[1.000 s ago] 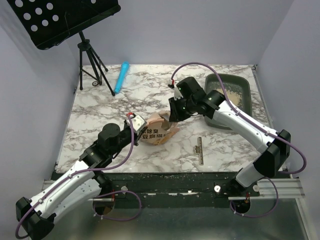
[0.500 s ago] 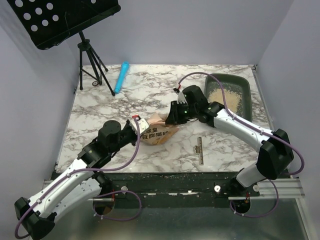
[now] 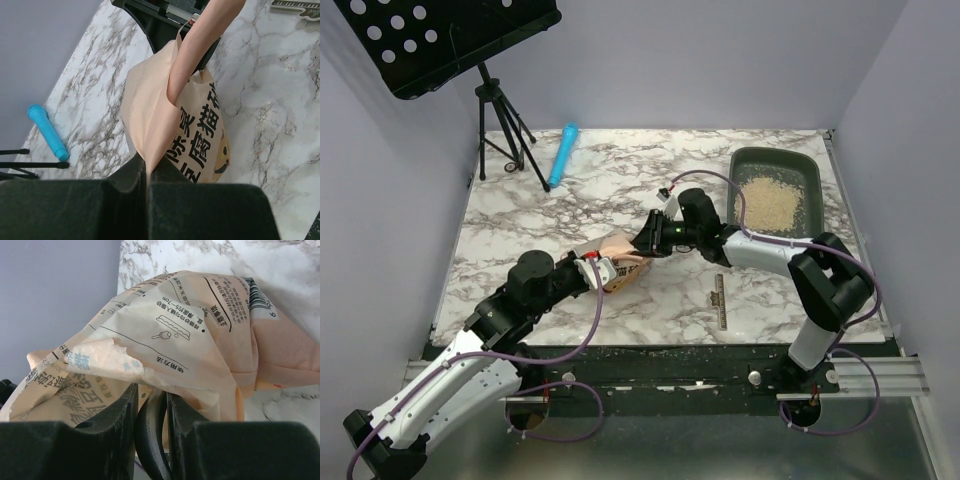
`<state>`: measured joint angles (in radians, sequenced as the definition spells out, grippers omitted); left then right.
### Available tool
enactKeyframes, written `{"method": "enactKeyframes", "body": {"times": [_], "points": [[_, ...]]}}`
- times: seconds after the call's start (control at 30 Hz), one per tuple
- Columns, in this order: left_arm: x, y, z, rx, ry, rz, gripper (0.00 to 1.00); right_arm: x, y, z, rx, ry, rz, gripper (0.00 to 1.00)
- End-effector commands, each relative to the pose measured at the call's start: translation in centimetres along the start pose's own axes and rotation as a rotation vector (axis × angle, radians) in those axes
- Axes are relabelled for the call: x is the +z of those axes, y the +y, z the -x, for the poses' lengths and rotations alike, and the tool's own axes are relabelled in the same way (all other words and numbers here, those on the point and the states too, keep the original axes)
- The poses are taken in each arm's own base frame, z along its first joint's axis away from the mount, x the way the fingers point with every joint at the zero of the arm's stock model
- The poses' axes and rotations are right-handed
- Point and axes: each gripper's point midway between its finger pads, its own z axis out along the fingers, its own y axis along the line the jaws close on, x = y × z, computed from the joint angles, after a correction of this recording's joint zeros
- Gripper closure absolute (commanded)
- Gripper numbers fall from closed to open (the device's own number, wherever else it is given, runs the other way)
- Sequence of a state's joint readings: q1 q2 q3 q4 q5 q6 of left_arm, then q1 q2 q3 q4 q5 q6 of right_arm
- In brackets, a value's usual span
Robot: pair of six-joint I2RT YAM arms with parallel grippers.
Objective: Fill the litter box with clean litter
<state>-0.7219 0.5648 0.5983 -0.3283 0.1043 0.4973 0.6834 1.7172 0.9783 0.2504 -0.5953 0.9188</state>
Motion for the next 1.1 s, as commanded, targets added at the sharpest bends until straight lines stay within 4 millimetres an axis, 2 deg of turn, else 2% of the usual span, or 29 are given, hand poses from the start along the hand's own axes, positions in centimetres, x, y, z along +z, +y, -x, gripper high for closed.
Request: {"method": "enactKeyframes", "body": {"times": [0.0,0.17,0.33,0.47,0.57,0.73,1.07], "points": [[0.0,0.0,2.0,0.041,-0.090,-0.007,1.00,0.7,5.4,0.7,-0.007,-0.009,0.208,0.99],[0.9,-1.6,1.6,-0.006,-0.108,-0.073,1.00,-1.4,5.2,1.7,-0.054,-0.024,0.166,0.99],[2.7,-2.9,1.2,-0.051,-0.081,-0.151,1.00,-4.8,2.5,2.8,-0.031,-0.078,0.110,1.00],[3.8,-3.9,1.2,-0.079,-0.076,-0.208,1.00,-6.7,0.4,2.5,-0.005,-0.092,0.091,0.99],[4.1,-4.2,1.4,-0.092,-0.087,-0.223,1.00,-7.4,-0.6,1.7,0.016,-0.088,0.083,0.99],[3.8,-4.1,1.6,-0.090,-0.110,-0.205,1.00,-8.1,-1.4,0.9,0.043,-0.072,0.088,1.00],[4.1,-4.4,1.1,-0.089,-0.096,-0.207,1.00,-11.2,-2.2,1.3,0.106,-0.138,0.083,0.99]]}}
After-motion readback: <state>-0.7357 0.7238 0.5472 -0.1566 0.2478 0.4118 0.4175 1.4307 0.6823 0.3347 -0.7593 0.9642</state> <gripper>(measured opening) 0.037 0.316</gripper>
